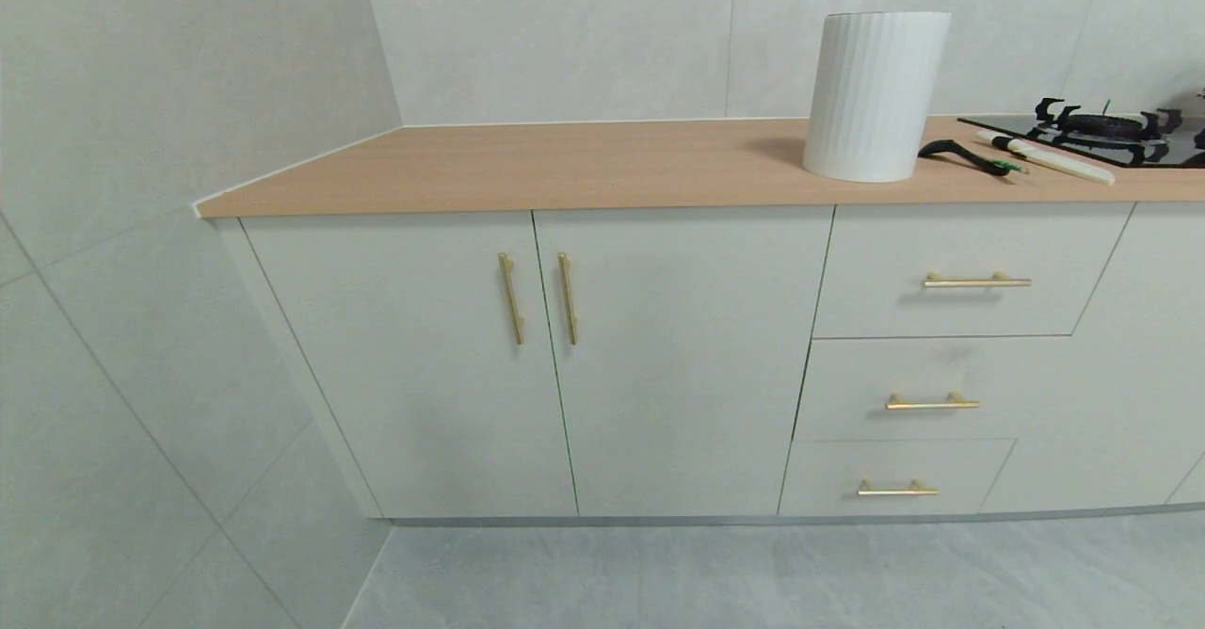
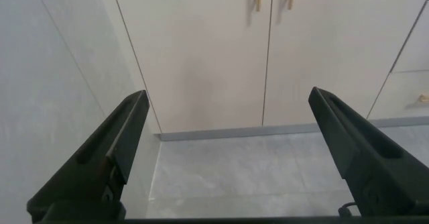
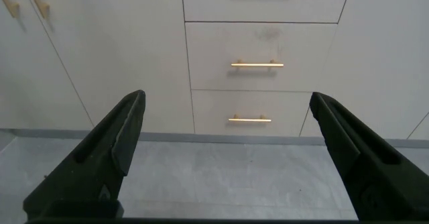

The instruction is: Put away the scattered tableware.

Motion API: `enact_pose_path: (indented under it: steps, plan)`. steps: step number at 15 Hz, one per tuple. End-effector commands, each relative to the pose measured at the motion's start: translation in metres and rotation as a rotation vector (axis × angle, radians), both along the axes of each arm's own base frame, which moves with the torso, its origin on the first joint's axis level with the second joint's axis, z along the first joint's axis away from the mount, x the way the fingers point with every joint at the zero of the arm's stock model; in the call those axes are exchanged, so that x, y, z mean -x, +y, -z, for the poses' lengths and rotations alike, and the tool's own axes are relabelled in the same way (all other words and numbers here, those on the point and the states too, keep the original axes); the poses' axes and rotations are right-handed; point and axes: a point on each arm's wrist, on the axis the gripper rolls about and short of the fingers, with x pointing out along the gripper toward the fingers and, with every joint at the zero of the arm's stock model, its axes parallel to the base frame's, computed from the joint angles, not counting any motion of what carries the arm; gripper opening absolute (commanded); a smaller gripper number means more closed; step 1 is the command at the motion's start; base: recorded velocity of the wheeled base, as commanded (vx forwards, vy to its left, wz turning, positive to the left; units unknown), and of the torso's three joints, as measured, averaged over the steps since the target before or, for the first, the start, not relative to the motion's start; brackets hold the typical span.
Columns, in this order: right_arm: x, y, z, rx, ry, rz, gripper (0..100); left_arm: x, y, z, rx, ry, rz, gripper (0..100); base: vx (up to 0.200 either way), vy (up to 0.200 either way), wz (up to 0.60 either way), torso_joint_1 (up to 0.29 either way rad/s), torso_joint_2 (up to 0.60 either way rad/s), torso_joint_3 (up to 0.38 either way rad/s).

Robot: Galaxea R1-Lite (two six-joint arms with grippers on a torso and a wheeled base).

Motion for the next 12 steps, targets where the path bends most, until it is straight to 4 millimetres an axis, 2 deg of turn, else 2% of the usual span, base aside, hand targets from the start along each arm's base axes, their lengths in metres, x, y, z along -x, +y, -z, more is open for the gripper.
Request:
enact_pose_path:
  steps: [1, 2, 9, 12]
  plan:
    - [-0.0002, 0.0000, -0.0001, 0.001, 0.002, -0.002, 100, -0.0001, 0.0000, 0.0000, 0.000, 0.002, 0.000, 100, 0.000, 0.000, 0.00, 0.000, 0.00, 0.000]
    - [-0.0002, 0.0000, -0.0001, 0.003, 0.002, -0.002, 100, -0.0001, 0.0000, 0.0000, 0.001, 0.002, 0.001, 100, 0.000, 0.000, 0.00, 0.000, 0.00, 0.000]
    - [-0.0002, 0.0000, -0.0001, 0.001, 0.002, -0.002, 100, -0.0001, -0.0001, 0.0000, -0.003, 0.002, 0.003, 100, 0.200, 0.000, 0.00, 0.002, 0.00, 0.000]
    - [-0.0002, 0.0000, -0.0001, 0.000, 0.002, -0.002, 100, -0.0001, -0.0001, 0.0000, 0.035, 0.003, 0.002, 100, 0.000, 0.000, 0.00, 0.000, 0.00, 0.000]
